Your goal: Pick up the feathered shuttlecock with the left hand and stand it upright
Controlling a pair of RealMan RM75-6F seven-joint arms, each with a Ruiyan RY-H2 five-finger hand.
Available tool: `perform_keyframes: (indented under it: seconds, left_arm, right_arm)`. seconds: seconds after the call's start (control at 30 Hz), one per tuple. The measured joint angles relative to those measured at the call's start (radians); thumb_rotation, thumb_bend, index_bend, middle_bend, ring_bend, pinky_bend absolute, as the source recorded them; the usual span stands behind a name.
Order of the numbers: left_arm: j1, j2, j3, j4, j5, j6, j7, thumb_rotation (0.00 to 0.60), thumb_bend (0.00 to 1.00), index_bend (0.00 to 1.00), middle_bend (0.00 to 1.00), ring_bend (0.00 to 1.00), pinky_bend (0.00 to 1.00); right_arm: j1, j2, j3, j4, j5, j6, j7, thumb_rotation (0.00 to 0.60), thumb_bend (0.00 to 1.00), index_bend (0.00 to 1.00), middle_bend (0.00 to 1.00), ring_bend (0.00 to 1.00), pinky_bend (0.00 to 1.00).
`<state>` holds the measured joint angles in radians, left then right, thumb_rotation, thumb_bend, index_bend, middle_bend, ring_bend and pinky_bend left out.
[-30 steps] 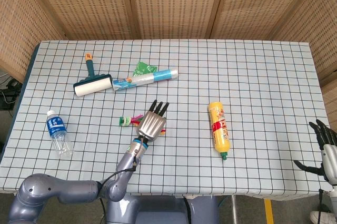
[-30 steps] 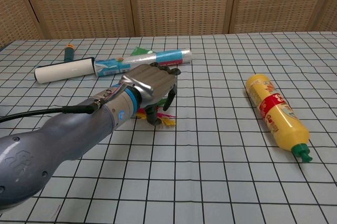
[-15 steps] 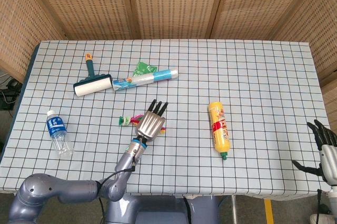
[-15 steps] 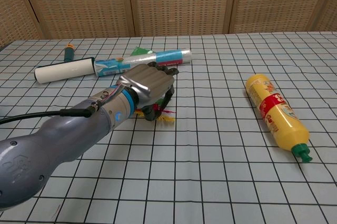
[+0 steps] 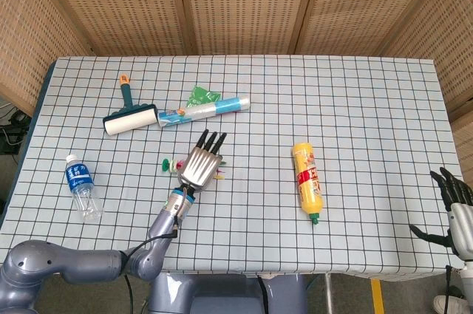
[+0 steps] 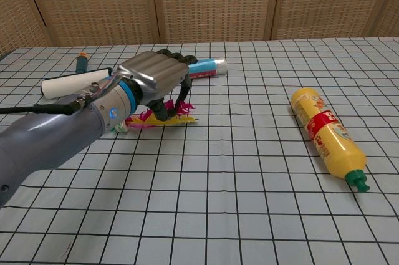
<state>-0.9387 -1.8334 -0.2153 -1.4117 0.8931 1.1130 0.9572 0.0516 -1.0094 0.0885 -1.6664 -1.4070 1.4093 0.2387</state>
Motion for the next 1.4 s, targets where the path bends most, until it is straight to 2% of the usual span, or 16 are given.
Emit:
perform_keyframes:
  seconds: [0.27,0.5,0.7,0.93,1.4]
  left_arm:
    - [0.046,0.136,0.0,-0.122,0.034,0.065,-0.019,0.6,0.49,0.63,0.0,0.0,0.0]
    - [0.119,0.309,0.026,-0.241,0.099,0.117,-0.084,0.6,0.49,0.63,0.0,0.0,0.0]
    - [0.161,0.389,0.04,-0.281,0.15,0.136,-0.157,0.6,0.49,0.63,0.0,0.0,0.0]
    - [0.186,0.42,0.056,-0.286,0.193,0.141,-0.198,0.6,0.5,0.63,0.0,0.0,0.0]
    - [0.196,0.426,0.055,-0.263,0.181,0.123,-0.2,0.6,0.49,0.63,0.0,0.0,0.0]
  right_arm:
    - [-0.004,0.005,-0.004,-0.016,-0.023,0.018,-0.009,0.6,0.07,0.03,0.0,0.0,0.0]
    - [-0.01,0.004,-0.018,-0.046,-0.063,0.044,-0.06,0.6,0.07,0.03,0.0,0.0,0.0]
    - [-0.012,-0.001,-0.025,-0.058,-0.074,0.052,-0.091,0.6,0.07,0.03,0.0,0.0,0.0]
    - [-0.01,-0.007,-0.028,-0.058,-0.076,0.05,-0.103,0.6,0.07,0.03,0.0,0.0,0.0]
    - [-0.01,-0.01,-0.032,-0.058,-0.084,0.056,-0.112,0.6,0.07,0.03,0.0,0.0,0.0]
